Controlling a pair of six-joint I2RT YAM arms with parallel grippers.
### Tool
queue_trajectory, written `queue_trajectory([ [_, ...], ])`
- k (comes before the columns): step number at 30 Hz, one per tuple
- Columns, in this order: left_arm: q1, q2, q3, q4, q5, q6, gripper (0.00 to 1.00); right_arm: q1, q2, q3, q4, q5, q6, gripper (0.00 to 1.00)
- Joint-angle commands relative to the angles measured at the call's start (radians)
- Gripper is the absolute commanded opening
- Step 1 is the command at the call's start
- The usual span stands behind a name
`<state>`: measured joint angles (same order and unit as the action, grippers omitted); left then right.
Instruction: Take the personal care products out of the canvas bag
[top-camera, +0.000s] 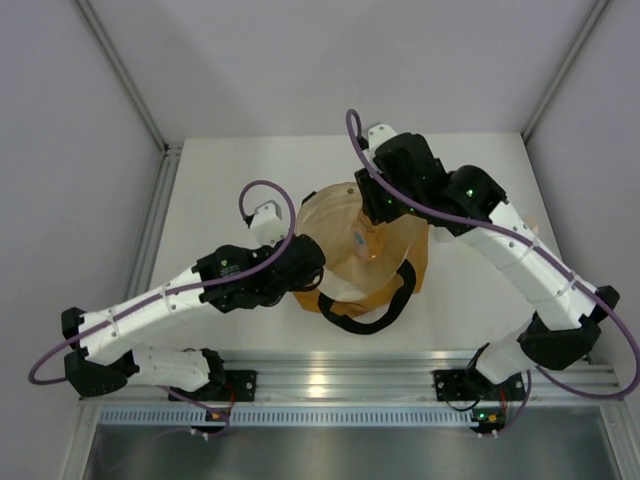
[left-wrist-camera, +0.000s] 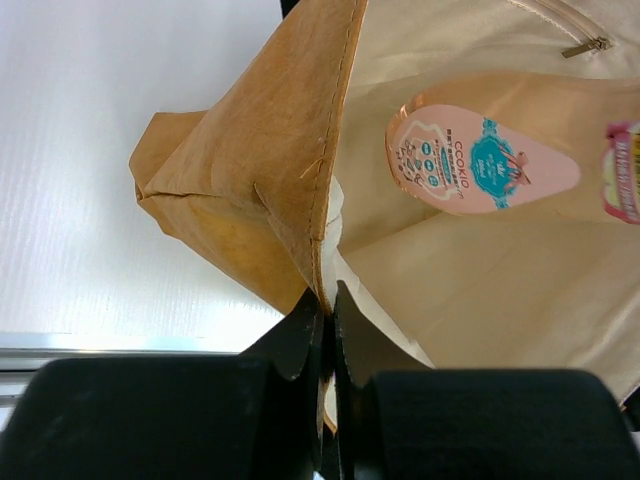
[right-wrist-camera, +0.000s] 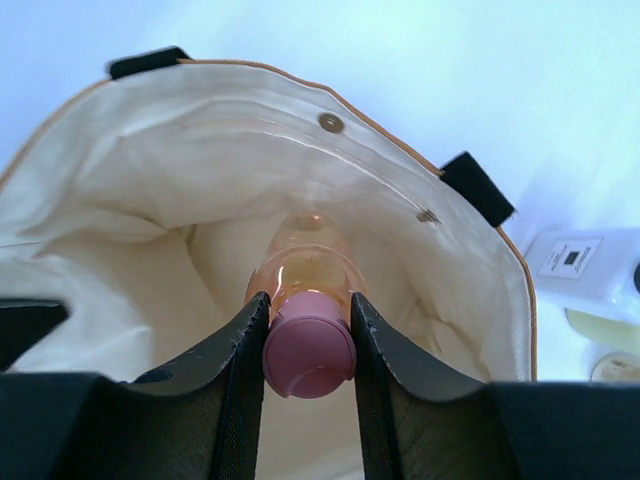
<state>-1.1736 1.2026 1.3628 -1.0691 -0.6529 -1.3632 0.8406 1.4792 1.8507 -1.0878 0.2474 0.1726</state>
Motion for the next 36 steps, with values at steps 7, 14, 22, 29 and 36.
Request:
queue_trajectory([
  [7, -0.004, -0.024, -0.008, 0.015, -0.027, -0.001, 0.24, 0.066, -0.014, 0.255, 0.006, 0.033, -0.002, 0.0],
  [14, -0.004, -0.044, -0.005, 0.012, -0.028, 0.009, 0.6, 0.066, -0.045, 0.306, -0.004, 0.026, 0.01, 0.0],
  [22, -0.004, -0.08, 0.004, 0.011, -0.034, 0.039, 0.99, 0.064, -0.066, 0.429, -0.052, 0.055, 0.022, 0.0],
  [29, -0.004, -0.153, -0.01, -0.021, -0.102, 0.072, 0.99, 0.063, -0.099, 0.481, -0.08, 0.127, 0.016, 0.0],
  [36, -0.003, -0.213, -0.025, -0.118, -0.197, 0.058, 0.99, 0.06, -0.111, 0.576, -0.075, 0.301, -0.034, 0.0],
])
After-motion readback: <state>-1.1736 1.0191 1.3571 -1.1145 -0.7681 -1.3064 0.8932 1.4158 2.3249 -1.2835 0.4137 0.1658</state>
